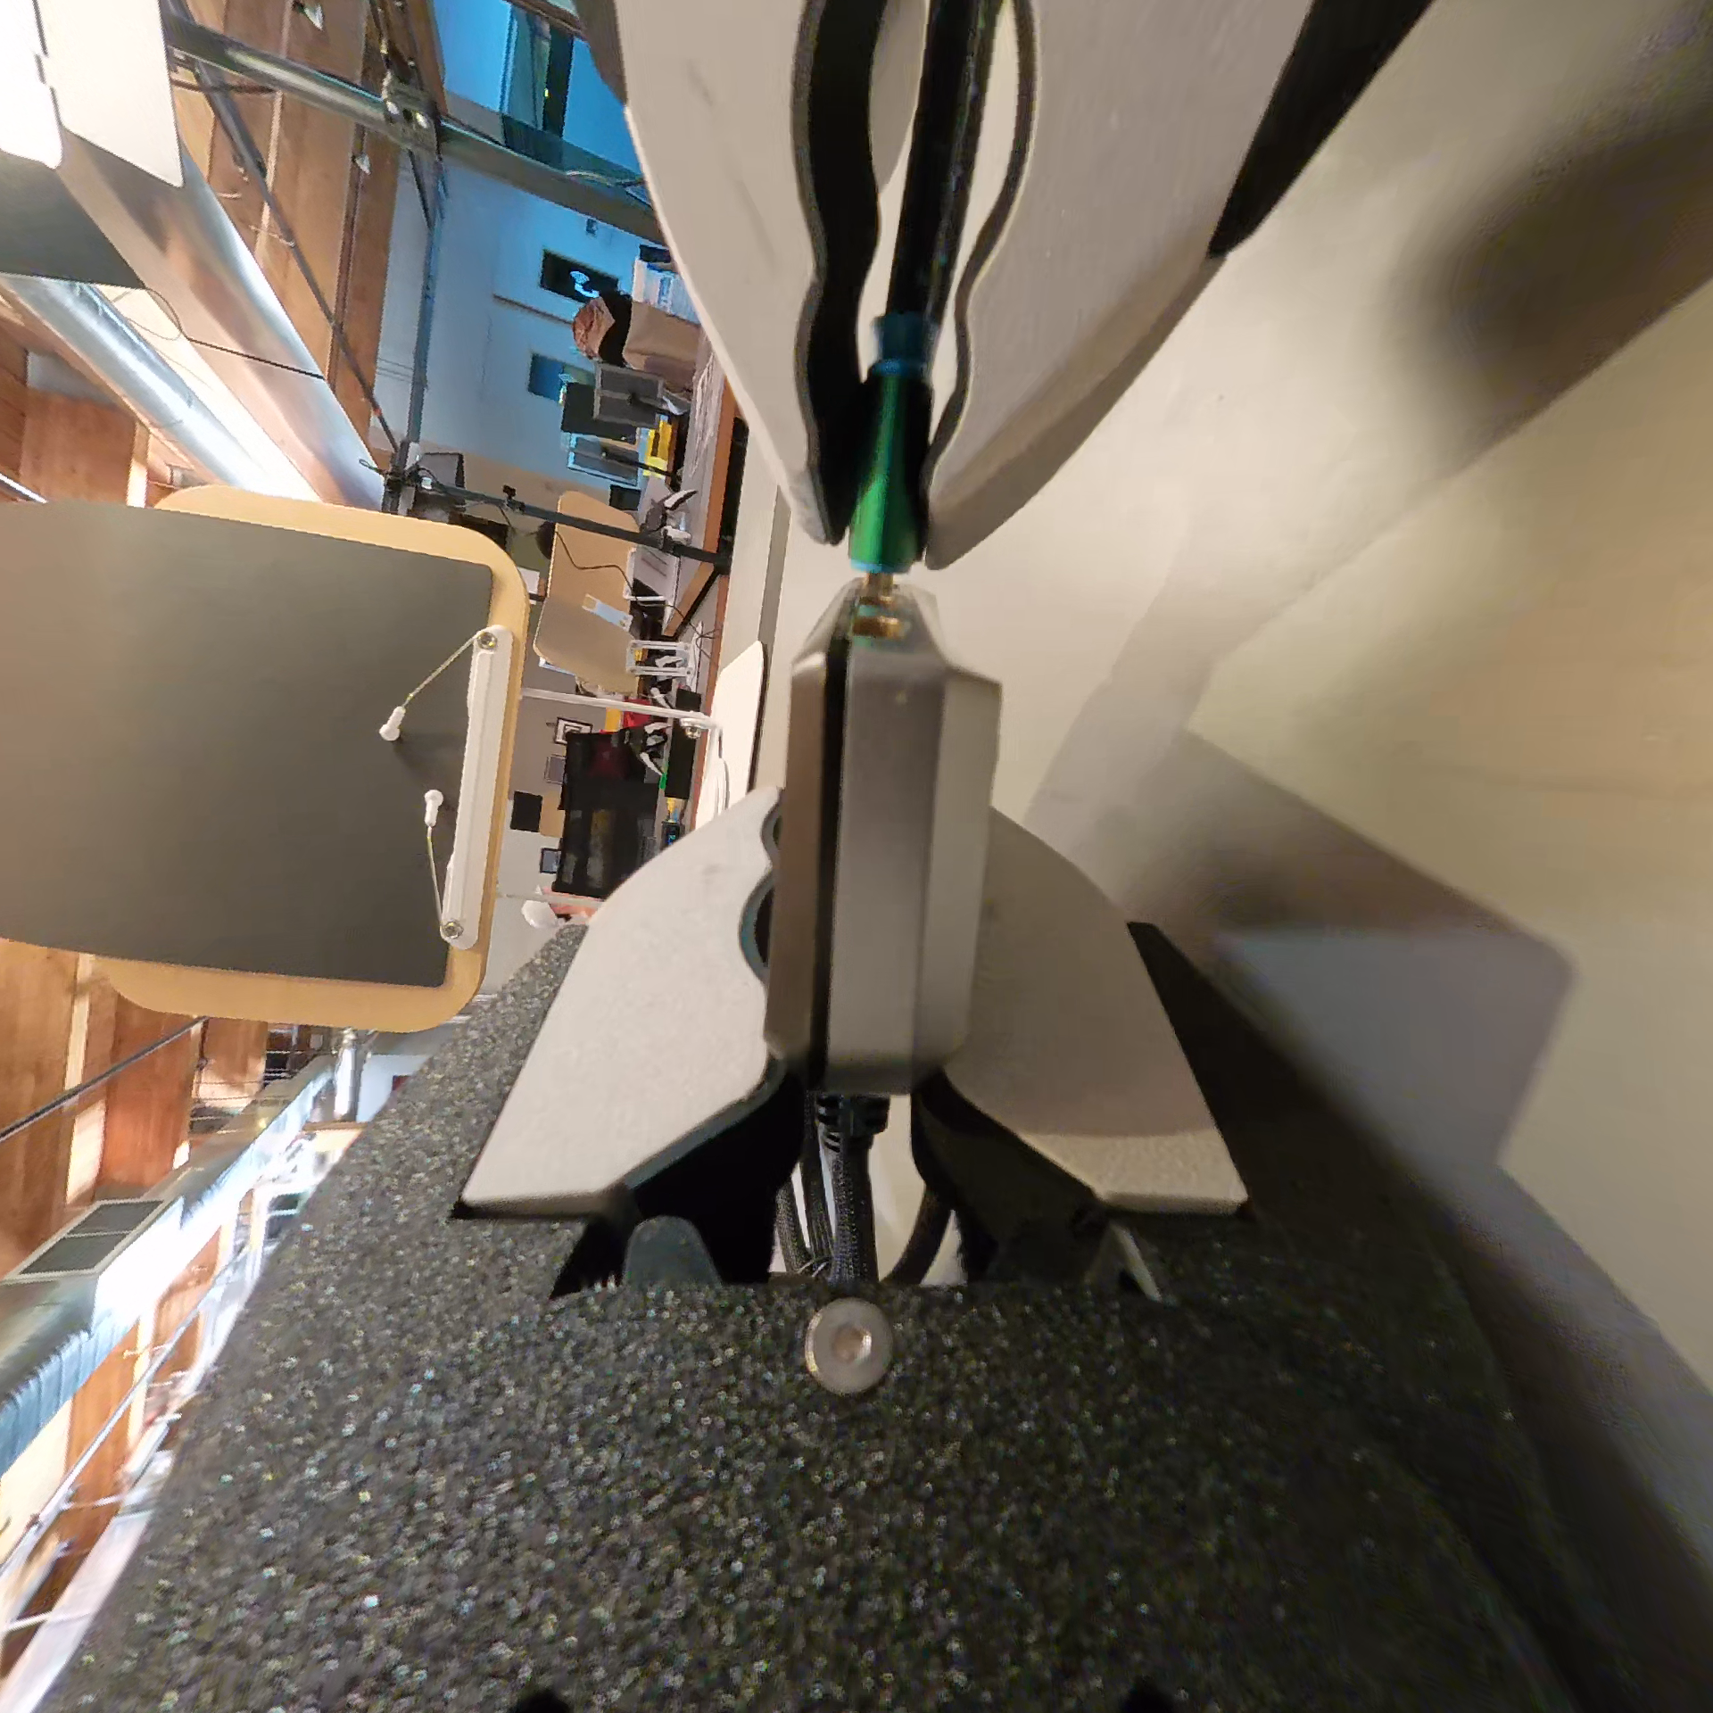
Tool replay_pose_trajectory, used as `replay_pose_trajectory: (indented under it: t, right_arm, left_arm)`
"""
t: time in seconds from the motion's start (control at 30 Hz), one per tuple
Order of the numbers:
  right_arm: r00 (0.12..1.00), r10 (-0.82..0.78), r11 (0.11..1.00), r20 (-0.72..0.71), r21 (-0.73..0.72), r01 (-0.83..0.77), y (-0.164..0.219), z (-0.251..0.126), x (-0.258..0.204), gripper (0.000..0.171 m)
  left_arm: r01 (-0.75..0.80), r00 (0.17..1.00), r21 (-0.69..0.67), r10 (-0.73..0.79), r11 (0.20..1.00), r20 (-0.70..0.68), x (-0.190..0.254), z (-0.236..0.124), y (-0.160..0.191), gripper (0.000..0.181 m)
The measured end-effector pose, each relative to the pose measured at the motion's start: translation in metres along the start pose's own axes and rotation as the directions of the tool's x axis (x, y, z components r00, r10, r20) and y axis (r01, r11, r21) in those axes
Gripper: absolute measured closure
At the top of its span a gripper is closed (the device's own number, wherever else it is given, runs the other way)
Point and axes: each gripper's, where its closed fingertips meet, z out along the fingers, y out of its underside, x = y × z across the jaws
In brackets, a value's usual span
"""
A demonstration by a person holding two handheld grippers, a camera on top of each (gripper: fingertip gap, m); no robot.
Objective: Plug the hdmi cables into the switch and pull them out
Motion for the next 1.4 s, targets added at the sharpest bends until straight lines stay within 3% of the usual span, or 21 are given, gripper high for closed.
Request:
replay_pose_trajectory:
  t: [0.1, 0.3, 0.4, 0.47, 0.57, 0.63, 0.87, 1.07, 1.1, 1.13, 1.2, 1.23, 1.3, 1.4]
  right_arm:
    - [0.999, -0.048, 0.995, -0.026, -0.095, 0.045, 0.004, 0.002, -0.009, 0.158]
    - [1.0, -0.002, 0.995, -0.027, -0.101, -0.001, 0.005, 0.0, 0.002, 0.157]
    - [0.994, -0.109, 0.994, 0.01, -0.011, 0.109, 0.0, -0.002, -0.009, 0.158]
    - [0.995, -0.094, 0.994, 0.039, 0.053, 0.092, -0.003, -0.005, -0.004, 0.157]
    - [0.996, -0.086, 0.996, 0.02, 0.0, 0.086, -0.001, -0.006, -0.005, 0.158]
    - [0.987, -0.163, 0.985, -0.013, -0.054, 0.162, -0.001, -0.005, -0.013, 0.158]
    - [0.993, -0.116, 0.993, 0.009, 0.006, 0.116, 0.001, -0.009, 0.0, 0.158]
    - [0.976, -0.217, 0.976, 0.007, 0.029, 0.217, -0.008, -0.014, -0.017, 0.158]
    - [0.978, -0.207, 0.978, -0.016, 0.015, 0.208, -0.002, -0.015, -0.006, 0.159]
    - [0.982, -0.179, 0.984, -0.064, -0.037, 0.177, 0.015, -0.018, 0.015, 0.159]
    - [0.985, -0.053, 0.991, -0.166, -0.132, 0.031, 0.058, -0.033, 0.056, 0.159]
    - [0.981, -0.02, 0.991, -0.191, -0.136, -0.006, 0.07, -0.04, 0.062, 0.159]
    - [0.983, -0.083, 0.99, -0.165, -0.124, 0.062, 0.067, -0.042, 0.045, 0.159]
    - [0.982, -0.096, 0.995, -0.166, -0.035, 0.091, 0.033, -0.046, 0.035, 0.159]
  left_arm:
    - [-0.019, 1.0, -0.011, 0.019, 1.0, -0.016, 0.007, 0.002, 0.004, 0.155]
    - [0.011, 1.0, -0.015, -0.011, 1.0, -0.002, 0.001, 0.003, 0.001, 0.157]
    - [-0.014, 0.999, 0.021, 0.015, 1.0, -0.041, 0.011, 0.0, 0.003, 0.157]
    - [0.003, 0.999, 0.035, -0.002, 0.999, -0.034, 0.007, -0.003, 0.0, 0.157]
    - [0.007, 0.999, 0.024, -0.006, 1.0, -0.035, 0.007, -0.001, -0.001, 0.157]
    - [-0.015, 0.999, 0.011, 0.015, 1.0, -0.048, 0.013, -0.002, 0.004, 0.155]
    - [0.007, 1.0, 0.014, -0.007, 1.0, -0.022, 0.004, -0.001, -0.002, 0.157]
    - [-0.039, 0.998, 0.06, 0.042, 0.997, -0.055, 0.016, -0.008, 0.002, 0.157]
    - [-0.027, 0.999, 0.028, 0.028, 0.999, -0.042, 0.012, -0.007, 0.006, 0.157]
    - [-0.01, 0.999, -0.11, 0.006, 0.994, -0.037, 0.006, -0.001, 0.035, 0.157]
    - [0.093, 0.996, -0.17, -0.09, 0.981, 0.025, -0.017, -0.003, 0.076, 0.158]
    - [0.117, 0.992, -0.151, -0.108, 0.982, 0.071, -0.028, -0.007, 0.08, 0.158]
    - [0.117, 0.992, -0.147, -0.11, 0.982, 0.059, -0.024, -0.004, 0.073, 0.158]
    - [0.073, 0.997, -0.127, -0.074, 0.989, -0.002, -0.011, 0.003, 0.061, 0.158]
